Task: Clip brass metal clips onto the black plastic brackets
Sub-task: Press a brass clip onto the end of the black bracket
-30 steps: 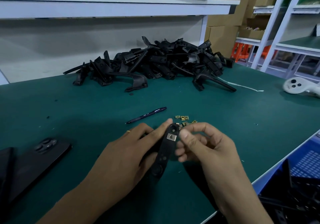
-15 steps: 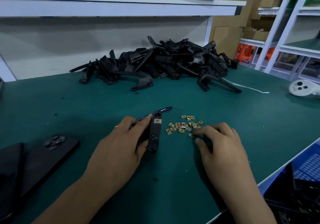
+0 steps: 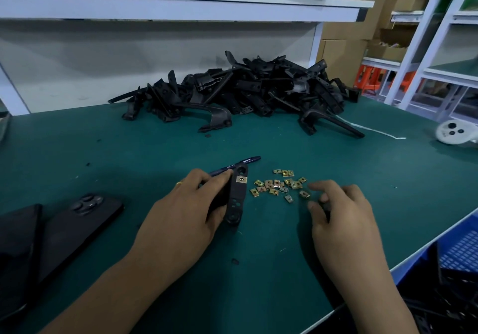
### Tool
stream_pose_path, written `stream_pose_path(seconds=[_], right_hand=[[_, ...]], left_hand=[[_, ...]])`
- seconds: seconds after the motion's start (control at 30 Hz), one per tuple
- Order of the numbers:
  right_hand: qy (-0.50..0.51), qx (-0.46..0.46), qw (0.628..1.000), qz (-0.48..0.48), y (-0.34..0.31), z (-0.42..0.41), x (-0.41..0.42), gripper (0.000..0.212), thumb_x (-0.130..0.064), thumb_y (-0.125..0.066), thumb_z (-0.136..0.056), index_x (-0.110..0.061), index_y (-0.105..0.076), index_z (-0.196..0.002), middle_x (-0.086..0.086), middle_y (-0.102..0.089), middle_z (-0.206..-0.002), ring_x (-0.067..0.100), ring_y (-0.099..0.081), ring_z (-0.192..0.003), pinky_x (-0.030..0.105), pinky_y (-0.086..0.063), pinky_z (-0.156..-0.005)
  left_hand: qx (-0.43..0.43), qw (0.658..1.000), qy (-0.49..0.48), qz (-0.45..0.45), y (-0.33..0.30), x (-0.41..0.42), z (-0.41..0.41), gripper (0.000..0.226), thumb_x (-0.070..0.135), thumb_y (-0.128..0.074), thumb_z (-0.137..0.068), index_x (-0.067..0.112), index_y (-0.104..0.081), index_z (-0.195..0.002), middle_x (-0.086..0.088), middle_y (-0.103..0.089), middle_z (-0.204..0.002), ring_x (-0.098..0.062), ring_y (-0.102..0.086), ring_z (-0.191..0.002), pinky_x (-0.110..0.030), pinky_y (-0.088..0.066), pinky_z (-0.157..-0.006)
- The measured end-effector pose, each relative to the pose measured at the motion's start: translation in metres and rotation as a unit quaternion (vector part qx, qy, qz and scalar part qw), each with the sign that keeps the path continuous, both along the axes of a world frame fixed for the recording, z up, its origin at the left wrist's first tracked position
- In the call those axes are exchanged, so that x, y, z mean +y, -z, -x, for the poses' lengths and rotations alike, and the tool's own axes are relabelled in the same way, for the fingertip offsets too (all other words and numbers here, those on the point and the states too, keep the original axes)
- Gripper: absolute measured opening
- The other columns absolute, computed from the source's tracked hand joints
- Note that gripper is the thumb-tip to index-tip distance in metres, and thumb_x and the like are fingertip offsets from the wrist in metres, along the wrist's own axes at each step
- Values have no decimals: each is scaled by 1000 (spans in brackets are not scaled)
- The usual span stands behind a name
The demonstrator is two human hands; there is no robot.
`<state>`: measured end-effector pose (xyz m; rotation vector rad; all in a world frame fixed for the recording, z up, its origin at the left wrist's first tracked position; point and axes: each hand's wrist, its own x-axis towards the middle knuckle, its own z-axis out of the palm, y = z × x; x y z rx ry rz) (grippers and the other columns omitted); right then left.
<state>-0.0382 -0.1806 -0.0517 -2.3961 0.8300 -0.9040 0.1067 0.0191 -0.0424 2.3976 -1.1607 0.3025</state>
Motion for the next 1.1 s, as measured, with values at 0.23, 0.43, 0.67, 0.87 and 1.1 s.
stream_pose_path(seconds=[0.23, 0.43, 0.67, 0.87, 1.1], right_hand=[[-2, 2, 1000, -9, -1, 0, -1, 13, -19, -69, -94, -25, -73, -105, 1, -51, -94, 28, -55, -94, 36, -45, -80], [-7, 28, 1000, -8, -2, -2, -1, 26, -24, -64, -98, -24, -71, -123, 5, -50, -100, 30, -52, -102, 38, -46, -87], [-25, 41, 999, 9, -4, -1, 3, 23, -30, -64, -98, -31, -68, -120, 3, -46, -99, 26, -46, -100, 37, -43, -83], [-31, 57, 998, 26, -5, -3, 4, 16, -34, -63, -98, -36, -70, -113, -3, -44, -96, 20, -41, -97, 33, -39, -76], [-21, 12, 999, -29, -4, -1, 0, 6, -26, -74, -92, -25, -69, -90, -9, -52, -91, 21, -52, -94, 33, -38, -74]], left_hand=[[-6, 1000, -3, -3, 2, -1, -1, 62, 50, -45, -89, 44, -38, -150, 21, -42, -123, -10, -55, -107, -32, -54, -76], [-8, 1000, -1, -1, 3, 0, -2, 61, 49, -47, -90, 47, -37, -149, 23, -42, -123, -8, -51, -109, -28, -49, -77], [-7, 1000, 4, 0, 2, -1, -1, 61, 48, -49, -91, 47, -37, -151, 24, -43, -124, -7, -51, -111, -27, -50, -80], [-5, 1000, 5, 1, 2, 0, -1, 63, 52, -42, -87, 46, -39, -150, 23, -44, -124, -7, -51, -112, -28, -49, -80], [2, 1000, 7, 0, -1, 1, 0, 62, 51, -42, -88, 46, -40, -150, 23, -44, -123, -9, -54, -109, -32, -53, -79]])
